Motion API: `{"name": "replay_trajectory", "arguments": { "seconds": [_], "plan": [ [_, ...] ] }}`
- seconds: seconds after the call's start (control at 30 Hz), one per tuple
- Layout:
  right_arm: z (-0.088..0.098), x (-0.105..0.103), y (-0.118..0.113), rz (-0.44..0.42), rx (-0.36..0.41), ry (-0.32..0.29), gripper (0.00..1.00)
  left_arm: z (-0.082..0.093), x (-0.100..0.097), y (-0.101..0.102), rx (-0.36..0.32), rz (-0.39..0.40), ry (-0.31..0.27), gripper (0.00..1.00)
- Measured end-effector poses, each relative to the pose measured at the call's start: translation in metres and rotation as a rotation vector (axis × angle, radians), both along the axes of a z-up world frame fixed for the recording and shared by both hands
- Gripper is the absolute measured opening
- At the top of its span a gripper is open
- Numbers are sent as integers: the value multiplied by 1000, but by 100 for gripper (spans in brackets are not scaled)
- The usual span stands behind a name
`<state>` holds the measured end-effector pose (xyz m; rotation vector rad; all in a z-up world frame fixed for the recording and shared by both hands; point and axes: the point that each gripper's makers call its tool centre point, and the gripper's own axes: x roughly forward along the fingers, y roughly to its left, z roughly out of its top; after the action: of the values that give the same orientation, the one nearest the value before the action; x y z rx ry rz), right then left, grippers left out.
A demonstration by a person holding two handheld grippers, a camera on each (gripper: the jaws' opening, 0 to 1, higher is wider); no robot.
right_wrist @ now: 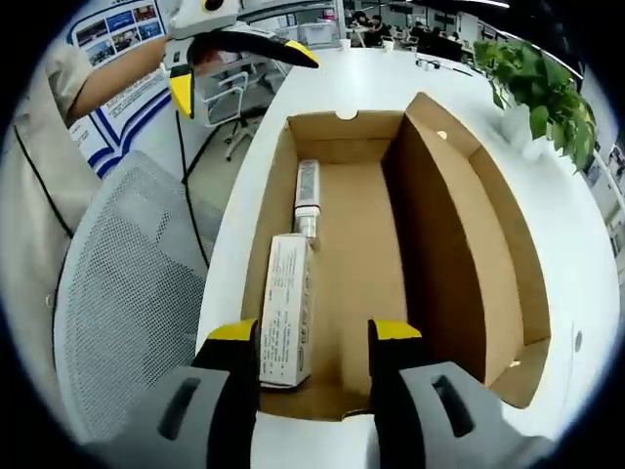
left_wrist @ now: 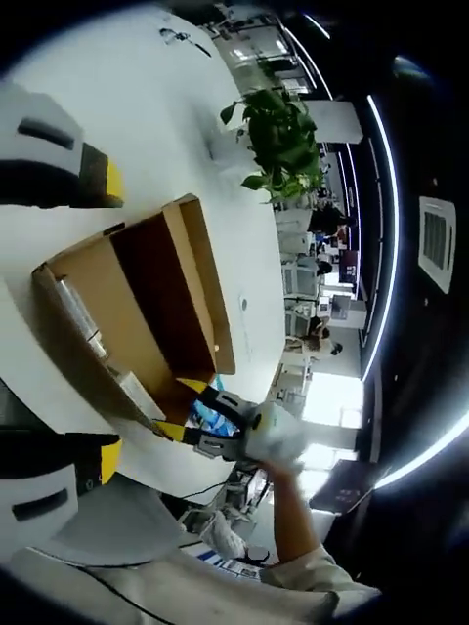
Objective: Operate the shoe box by opening the lid, removing the specified soft item, and placing it in the target area until the item is outside and the box remains undamaged.
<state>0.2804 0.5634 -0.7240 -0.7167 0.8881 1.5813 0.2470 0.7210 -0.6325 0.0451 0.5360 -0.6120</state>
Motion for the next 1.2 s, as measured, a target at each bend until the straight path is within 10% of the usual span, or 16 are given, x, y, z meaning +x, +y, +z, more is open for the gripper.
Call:
{"name": "replay_trajectory", "arguments": {
  "seconds": [1.2],
  "plan": [
    [-5, -4, 3, -27, -59, 51, 36, -3, -12, 5, -9, 38, 0, 98]
  ]
}}
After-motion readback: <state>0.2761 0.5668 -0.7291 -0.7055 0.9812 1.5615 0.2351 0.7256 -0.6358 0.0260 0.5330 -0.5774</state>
